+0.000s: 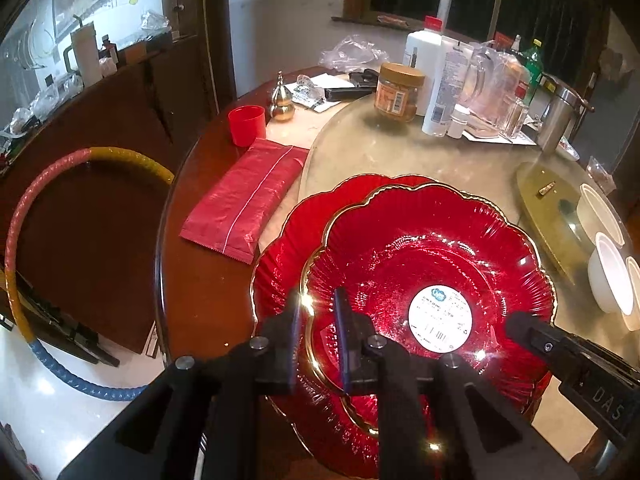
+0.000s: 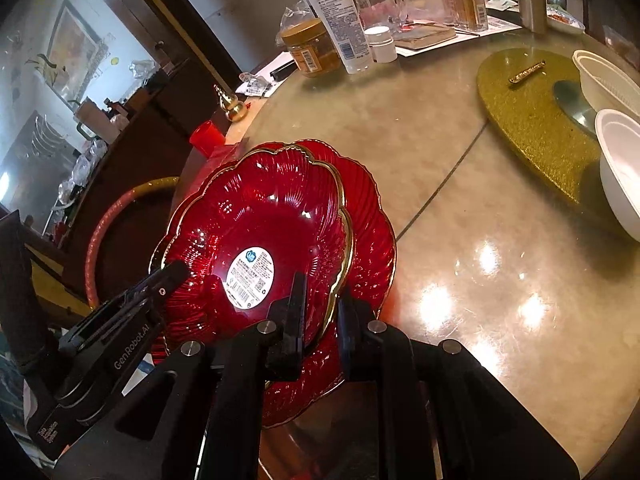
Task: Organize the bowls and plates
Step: 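Lower the stacked red plates onto the table and open both grippers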
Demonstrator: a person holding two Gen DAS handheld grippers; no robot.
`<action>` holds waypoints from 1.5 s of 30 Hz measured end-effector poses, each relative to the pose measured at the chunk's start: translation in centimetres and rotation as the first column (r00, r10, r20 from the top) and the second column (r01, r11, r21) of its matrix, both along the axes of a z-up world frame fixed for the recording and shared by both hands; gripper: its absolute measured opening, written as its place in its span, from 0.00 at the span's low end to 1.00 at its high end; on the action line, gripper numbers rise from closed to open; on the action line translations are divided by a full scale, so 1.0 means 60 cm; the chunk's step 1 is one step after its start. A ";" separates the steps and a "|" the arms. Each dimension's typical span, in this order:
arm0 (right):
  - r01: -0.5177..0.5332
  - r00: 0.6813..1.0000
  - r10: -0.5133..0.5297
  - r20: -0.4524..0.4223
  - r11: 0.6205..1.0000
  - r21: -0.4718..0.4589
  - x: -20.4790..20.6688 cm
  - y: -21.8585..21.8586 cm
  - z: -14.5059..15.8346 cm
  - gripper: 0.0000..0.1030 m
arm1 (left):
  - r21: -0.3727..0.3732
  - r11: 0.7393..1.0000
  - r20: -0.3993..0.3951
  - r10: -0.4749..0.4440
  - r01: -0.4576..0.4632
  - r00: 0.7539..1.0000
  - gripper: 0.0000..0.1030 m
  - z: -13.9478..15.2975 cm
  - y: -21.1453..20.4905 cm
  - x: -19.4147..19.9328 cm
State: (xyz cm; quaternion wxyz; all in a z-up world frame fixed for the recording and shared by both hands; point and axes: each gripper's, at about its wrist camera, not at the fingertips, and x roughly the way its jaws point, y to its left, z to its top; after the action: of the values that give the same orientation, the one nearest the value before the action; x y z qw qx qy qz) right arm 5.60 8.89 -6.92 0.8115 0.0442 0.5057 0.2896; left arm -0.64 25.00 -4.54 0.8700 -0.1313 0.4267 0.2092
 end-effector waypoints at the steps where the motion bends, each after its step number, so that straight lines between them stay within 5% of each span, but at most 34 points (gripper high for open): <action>1: -0.001 1.000 0.001 0.001 1.000 -0.003 -0.001 0.001 0.000 0.13 | 0.004 1.000 0.000 0.000 0.000 1.000 0.14 0.001 0.000 0.000; 22: -0.011 0.994 0.017 0.111 0.998 -0.054 -0.023 0.003 0.034 0.20 | 0.097 0.995 0.036 0.033 -0.036 0.999 0.18 0.020 -0.005 -0.010; 28: -0.004 0.990 0.009 0.140 0.999 -0.036 -0.024 -0.005 0.047 0.22 | 0.055 0.998 0.114 0.022 -0.029 0.993 0.58 0.040 -0.006 -0.023; 30: 0.005 0.989 -0.002 0.149 1.000 -0.016 -0.024 -0.010 0.051 0.37 | 0.050 0.998 0.151 0.016 -0.024 0.988 0.66 0.052 -0.010 -0.029; 32: 0.006 0.989 -0.011 0.147 0.999 0.034 -0.026 -0.019 0.056 0.66 | 0.040 0.999 0.190 -0.002 -0.006 0.982 0.74 0.064 -0.017 -0.035; 38: 0.009 0.987 -0.031 0.158 0.990 0.139 -0.023 -0.062 0.069 0.78 | 0.073 0.997 0.296 -0.061 0.041 0.953 0.82 0.097 -0.056 -0.049; 45: 0.069 0.987 -0.101 0.121 0.967 0.246 -0.009 -0.134 0.068 0.79 | 0.110 0.988 0.319 -0.139 0.109 0.938 0.85 0.106 -0.108 -0.039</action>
State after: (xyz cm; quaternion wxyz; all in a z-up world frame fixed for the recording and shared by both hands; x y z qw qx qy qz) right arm 5.08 0.84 -2.83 0.8437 0.1445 0.4093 0.3159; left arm -2.99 18.52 1.84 0.9450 -0.0970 0.2748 0.1484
